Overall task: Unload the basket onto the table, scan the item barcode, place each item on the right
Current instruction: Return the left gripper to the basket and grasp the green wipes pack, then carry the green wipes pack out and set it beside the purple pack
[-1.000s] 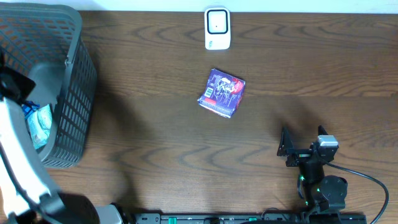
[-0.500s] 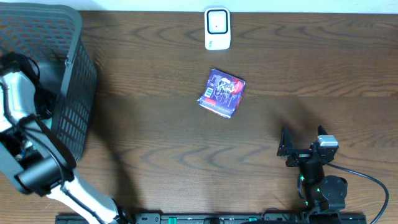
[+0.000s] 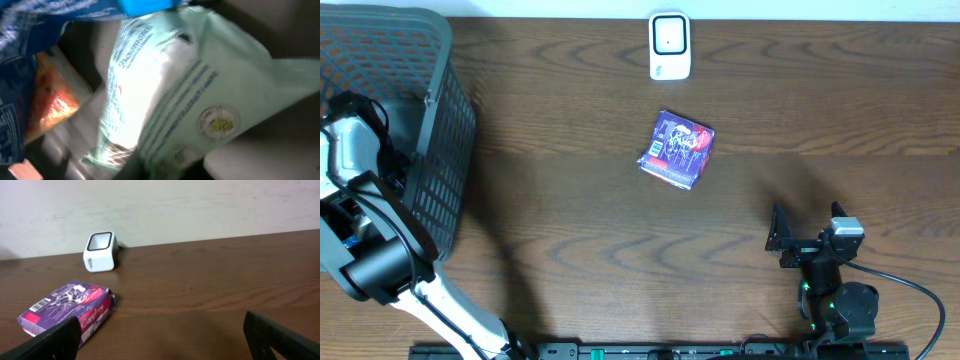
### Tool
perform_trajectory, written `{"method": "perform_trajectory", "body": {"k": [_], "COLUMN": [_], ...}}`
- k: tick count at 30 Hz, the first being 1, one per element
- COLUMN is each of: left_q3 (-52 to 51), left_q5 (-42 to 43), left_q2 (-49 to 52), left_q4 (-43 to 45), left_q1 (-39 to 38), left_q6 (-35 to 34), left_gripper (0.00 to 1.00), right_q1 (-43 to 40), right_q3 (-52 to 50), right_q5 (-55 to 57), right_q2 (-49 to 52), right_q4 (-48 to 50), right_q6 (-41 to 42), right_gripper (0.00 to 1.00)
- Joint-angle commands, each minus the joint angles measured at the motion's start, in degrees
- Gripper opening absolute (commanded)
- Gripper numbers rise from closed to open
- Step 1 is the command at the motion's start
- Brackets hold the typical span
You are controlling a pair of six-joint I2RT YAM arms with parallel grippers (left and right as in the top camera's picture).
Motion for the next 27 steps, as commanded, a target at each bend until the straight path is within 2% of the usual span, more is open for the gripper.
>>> {"method": "perform_trajectory", "body": {"k": [1,7,10,15,21,25,27], "left_q3": [-0.39,2.03,4.04,4.04,4.04,4.02,4.0], "left_q5": [6.4,13.49,20.35,23.21,29.62,33.48,34.97], "left_q2": [2.19,-1.44,-11.91,-29.59,-45.42,-50.9,-51.49], "left_q4": [0.48,-1.03,0.59,7.39,13.09,13.35,12.59], "left_q1": [-0.2,-0.2,-0.2,-0.2,-0.96,-5.86,-12.96], "left_q6": [0.13,0.11,-0.48,-6.4,-6.38,-6.36,-6.34], "left_gripper": [0.08,0.07,0.07,0.07,0.07,0.07,0.07], "right_q1": [-0.24,-0.24,-0.24,-0.24,-0.24,-0.24,-0.24], "right_q3": [-0.17,-0.17,-0.17,-0.17,-0.17,-0.17,-0.17], "right_q5": [-0.13,-0.13,-0.13,-0.13,-0.15,-0.13,-0.13], "right_q2": [-0.35,-0.35,-0.35,-0.35,-0.35,-0.35,-0.35], "right_q4": [-0.11,-0.09,-0.09,-0.09,-0.09,-0.09,-0.09], "right_q6": [-0.55,-0.55,-0.57,-0.55,-0.55,-0.55,-0.57], "right_gripper": [0.99,0.99,0.99,0.99,0.99,0.99,0.99]}}
